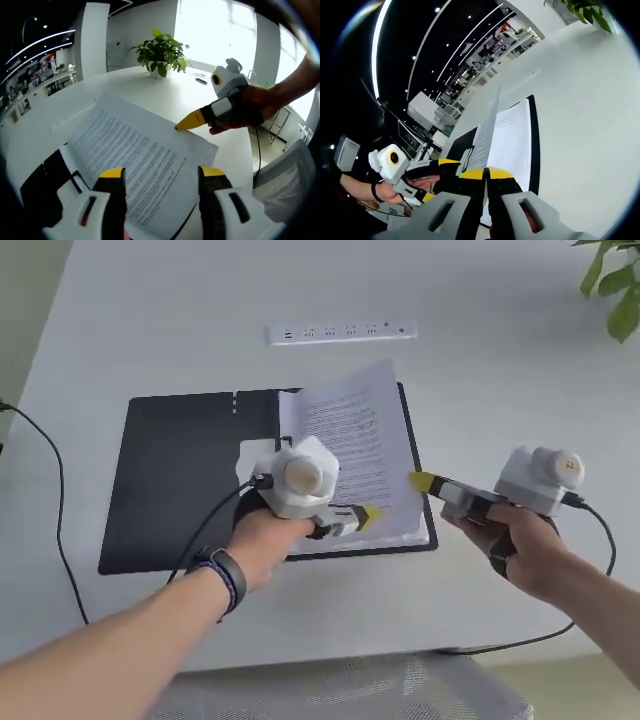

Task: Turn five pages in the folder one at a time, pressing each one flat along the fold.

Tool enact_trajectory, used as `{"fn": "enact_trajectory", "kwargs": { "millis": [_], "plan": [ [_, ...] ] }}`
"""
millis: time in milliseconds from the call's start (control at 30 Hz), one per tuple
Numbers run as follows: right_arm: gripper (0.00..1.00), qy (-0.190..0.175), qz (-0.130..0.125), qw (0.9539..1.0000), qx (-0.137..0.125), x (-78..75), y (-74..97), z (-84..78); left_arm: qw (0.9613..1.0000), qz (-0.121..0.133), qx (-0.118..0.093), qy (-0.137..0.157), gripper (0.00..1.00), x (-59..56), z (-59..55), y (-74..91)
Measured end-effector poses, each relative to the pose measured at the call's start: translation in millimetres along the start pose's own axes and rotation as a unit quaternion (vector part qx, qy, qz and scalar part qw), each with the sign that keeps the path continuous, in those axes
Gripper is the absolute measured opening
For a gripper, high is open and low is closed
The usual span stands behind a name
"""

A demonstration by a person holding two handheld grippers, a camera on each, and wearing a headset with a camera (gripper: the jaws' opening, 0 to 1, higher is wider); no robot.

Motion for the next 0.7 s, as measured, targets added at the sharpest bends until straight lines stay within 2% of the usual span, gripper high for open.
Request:
{"fn": "enact_trajectory", "kwargs": {
  "millis": [100,467,700],
  "plan": [
    [0.0,-0.007,0.012,0.9998,-0.011,8.0,2.1,7.2,1.0,0.008,-0.003,0.0,0.58,4.8,-2.3,10.8],
    [0.0,0.015,0.054,0.9981,-0.026,44.5,5.0,21.5,0.9991,0.035,-0.018,0.012,0.61,19.7,-12.4,55.5],
    [0.0,0.034,0.094,0.9946,-0.031,81.0,-2.0,28.4,0.9977,0.056,-0.031,0.024,0.63,29.0,-21.5,87.3]
  ]
}}
Point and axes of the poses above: the centre of the closed fingertips' face, and the gripper's own axes: y roughly backward along the fingers, x roughly to its left, z roughly out of its top, the point moved 4 cm from there along y, roughly backward along the fingers, and after that the axes turned 13 degrees about -z, right-handed, at the moved point
